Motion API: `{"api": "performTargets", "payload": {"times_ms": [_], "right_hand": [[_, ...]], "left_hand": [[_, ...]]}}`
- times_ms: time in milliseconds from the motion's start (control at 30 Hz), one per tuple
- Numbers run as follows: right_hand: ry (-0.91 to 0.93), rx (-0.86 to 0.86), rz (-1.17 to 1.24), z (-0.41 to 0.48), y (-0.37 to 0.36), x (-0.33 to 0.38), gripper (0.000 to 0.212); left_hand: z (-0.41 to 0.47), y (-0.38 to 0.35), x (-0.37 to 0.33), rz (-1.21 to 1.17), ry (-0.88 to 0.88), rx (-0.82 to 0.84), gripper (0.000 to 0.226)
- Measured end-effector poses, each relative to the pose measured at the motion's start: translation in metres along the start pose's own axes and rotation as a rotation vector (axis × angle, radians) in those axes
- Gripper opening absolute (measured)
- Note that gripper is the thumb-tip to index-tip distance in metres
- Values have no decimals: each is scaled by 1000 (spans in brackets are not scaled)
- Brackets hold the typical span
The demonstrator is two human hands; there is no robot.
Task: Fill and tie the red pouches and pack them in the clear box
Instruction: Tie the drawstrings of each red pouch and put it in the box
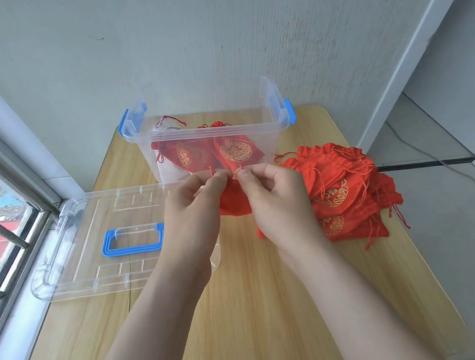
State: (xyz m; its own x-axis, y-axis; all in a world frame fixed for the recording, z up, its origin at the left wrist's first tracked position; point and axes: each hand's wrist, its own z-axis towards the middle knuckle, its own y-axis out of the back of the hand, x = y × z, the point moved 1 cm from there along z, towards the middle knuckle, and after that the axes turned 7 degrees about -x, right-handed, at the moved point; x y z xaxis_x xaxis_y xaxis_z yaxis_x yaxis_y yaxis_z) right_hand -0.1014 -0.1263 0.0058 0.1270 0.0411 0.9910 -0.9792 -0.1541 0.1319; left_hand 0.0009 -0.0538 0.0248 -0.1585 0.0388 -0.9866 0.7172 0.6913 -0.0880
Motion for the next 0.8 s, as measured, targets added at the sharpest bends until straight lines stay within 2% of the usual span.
{"api": "performTargets", "payload": {"times_ms": [200,300,400,500,667,800], "right_hand": [[17,54,8,-1,2,3,16],[0,36,83,0,6,8,17],[-103,61,161,0,8,11,23],[-203,62,197,-1,8,12,22],[-443,-77,330,3,8,8,20],[-507,-114,469,1,12,9,20]], "left_hand": [[0,1,3,1,5,-38,16],[0,3,1,-18,72,-19,18],[4,5,6,-44,169,-6,21],[5,4,8,-55,181,-20,22],[6,3,10,-59,223,-55,17],[8,4,12,-65,237,-85,21]]}}
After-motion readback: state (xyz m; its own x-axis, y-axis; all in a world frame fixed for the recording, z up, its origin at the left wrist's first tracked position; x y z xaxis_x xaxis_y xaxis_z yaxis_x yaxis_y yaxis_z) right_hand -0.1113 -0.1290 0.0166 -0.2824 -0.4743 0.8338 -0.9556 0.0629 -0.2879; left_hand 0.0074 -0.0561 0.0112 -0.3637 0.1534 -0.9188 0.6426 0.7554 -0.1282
